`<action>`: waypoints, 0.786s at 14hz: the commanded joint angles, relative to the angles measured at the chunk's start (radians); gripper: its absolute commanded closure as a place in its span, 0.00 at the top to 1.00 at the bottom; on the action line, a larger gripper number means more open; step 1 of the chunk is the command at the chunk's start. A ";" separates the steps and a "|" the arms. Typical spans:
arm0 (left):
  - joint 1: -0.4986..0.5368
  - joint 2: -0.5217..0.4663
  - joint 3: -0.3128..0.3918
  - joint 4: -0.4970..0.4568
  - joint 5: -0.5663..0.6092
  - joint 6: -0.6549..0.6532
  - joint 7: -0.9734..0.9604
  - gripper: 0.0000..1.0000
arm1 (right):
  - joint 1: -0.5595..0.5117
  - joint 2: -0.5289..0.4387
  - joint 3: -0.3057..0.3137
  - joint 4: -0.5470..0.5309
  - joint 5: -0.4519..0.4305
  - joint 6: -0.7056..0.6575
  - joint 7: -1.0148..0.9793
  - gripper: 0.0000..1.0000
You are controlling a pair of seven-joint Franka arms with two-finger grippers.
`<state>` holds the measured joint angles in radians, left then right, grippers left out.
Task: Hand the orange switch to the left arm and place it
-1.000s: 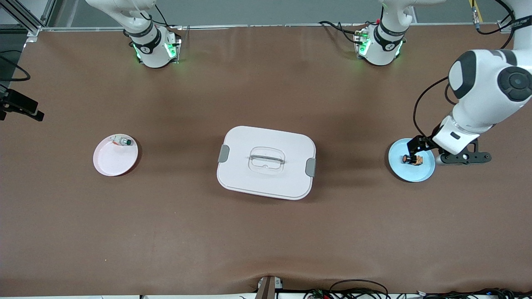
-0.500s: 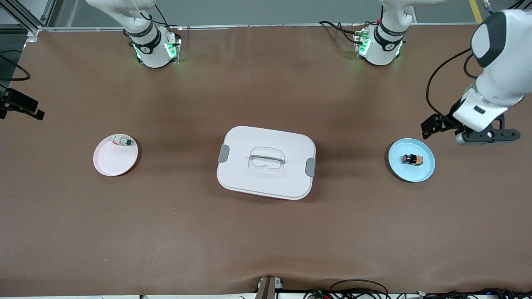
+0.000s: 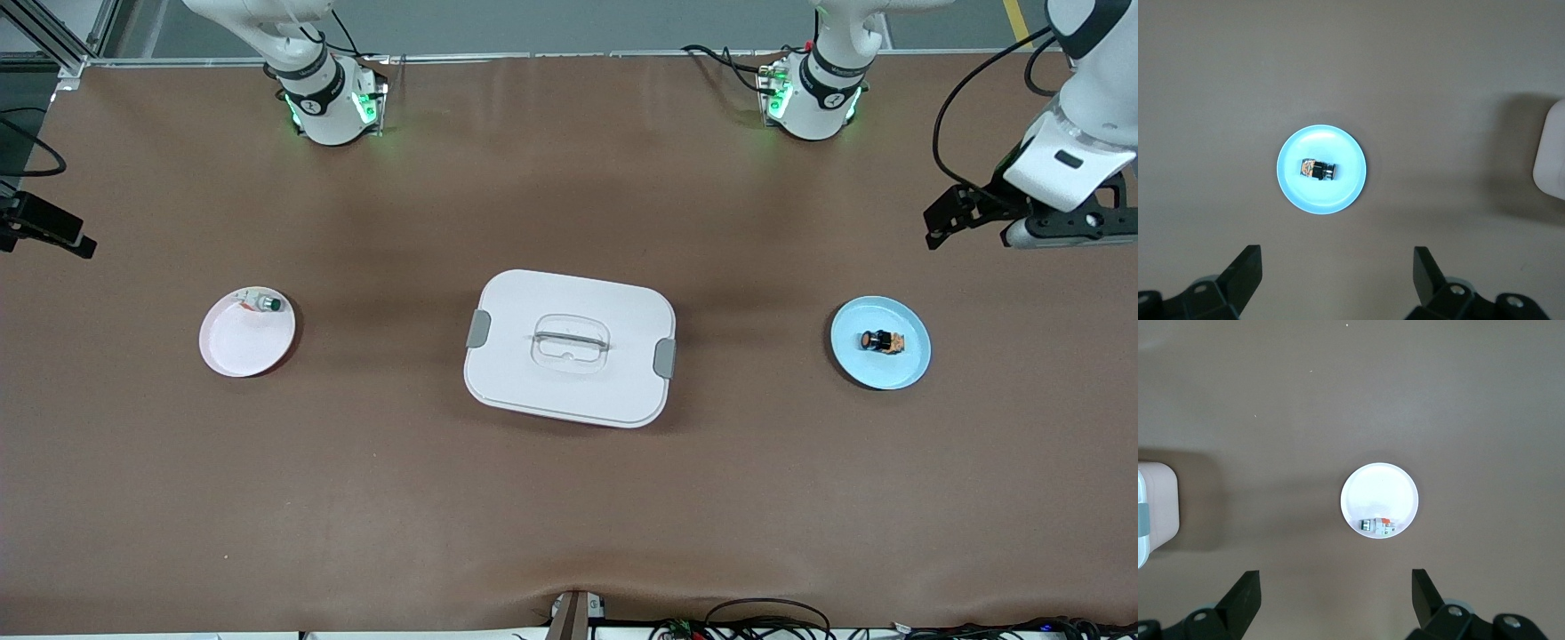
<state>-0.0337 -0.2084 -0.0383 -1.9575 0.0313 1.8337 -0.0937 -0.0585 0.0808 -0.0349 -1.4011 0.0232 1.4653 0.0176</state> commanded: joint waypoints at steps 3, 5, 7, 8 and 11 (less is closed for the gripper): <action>0.006 -0.066 -0.005 0.021 -0.017 -0.088 0.072 1.00 | -0.018 -0.032 0.015 -0.030 0.006 -0.008 0.009 1.00; 0.005 0.001 -0.002 0.142 -0.019 -0.167 0.086 1.00 | -0.020 -0.032 0.015 -0.030 0.006 -0.008 0.007 1.00; -0.003 0.088 -0.005 0.257 -0.019 -0.214 0.051 1.00 | -0.020 -0.032 0.015 -0.030 0.006 -0.006 0.005 1.00; 0.000 0.105 -0.006 0.281 -0.019 -0.215 0.040 1.00 | -0.018 -0.032 0.013 -0.030 0.006 -0.006 0.005 1.00; -0.002 0.107 -0.008 0.273 -0.019 -0.215 0.020 1.00 | -0.018 -0.032 0.013 -0.030 0.006 -0.006 0.004 1.00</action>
<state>-0.0359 -0.1219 -0.0388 -1.7210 0.0240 1.6511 -0.0517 -0.0586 0.0804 -0.0351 -1.4016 0.0232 1.4588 0.0177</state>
